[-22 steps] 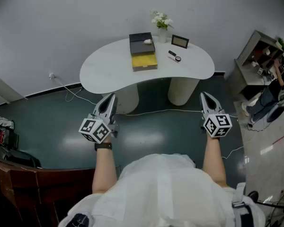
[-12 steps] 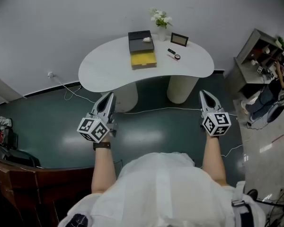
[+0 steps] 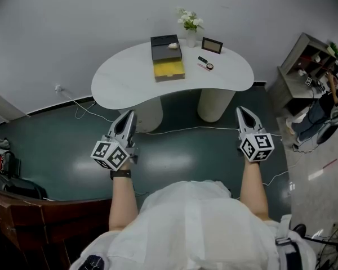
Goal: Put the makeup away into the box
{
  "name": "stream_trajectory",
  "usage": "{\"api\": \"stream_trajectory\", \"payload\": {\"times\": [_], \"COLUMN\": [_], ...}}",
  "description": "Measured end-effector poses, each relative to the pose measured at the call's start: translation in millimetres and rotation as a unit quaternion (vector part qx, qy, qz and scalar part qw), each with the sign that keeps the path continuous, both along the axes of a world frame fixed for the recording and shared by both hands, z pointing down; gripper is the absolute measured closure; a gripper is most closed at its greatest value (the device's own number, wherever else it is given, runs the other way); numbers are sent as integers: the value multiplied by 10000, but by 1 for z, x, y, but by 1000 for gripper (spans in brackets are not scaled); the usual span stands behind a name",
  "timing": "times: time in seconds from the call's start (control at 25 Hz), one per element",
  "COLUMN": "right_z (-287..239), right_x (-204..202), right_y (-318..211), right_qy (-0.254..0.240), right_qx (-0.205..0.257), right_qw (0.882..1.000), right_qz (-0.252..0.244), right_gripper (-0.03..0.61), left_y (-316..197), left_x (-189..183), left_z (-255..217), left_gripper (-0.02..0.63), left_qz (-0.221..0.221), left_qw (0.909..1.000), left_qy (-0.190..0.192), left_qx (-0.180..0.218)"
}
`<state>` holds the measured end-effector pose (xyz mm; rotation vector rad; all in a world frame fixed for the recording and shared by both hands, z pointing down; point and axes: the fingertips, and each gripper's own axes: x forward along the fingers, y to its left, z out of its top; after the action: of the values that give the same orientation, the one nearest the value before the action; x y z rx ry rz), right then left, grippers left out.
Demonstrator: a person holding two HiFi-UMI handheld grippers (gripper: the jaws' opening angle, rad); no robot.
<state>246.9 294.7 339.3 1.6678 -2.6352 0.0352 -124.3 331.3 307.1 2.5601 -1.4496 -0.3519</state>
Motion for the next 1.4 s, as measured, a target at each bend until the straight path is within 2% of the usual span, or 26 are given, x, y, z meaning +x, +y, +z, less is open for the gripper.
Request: {"api": "stream_trajectory", "payload": {"times": [0.16,0.8,1.0,1.4], "right_z": [-2,0,2,10], "right_x": [-5,-21,-25,-16], "right_y": [-1,-15,-19,-80], "right_qy": [-68,226,318,362], "right_qx": [102,45,13,-67], "right_qw": [9998,9994,9989,9986], "right_qz": [-144,-268,-349,-378], "right_gripper": [569,569,569,569], "left_y": [-4,-12,-17,-70], "left_x": [2,1,12,28], "left_z": [2,5,9,12], "left_gripper": [591,591,591,591], "left_qz": [12,47,144,87], "left_qw": [10000,9999,9998,9999], "left_qy": [9,70,71,22], "left_qx": [-35,-79,-87,-144]}}
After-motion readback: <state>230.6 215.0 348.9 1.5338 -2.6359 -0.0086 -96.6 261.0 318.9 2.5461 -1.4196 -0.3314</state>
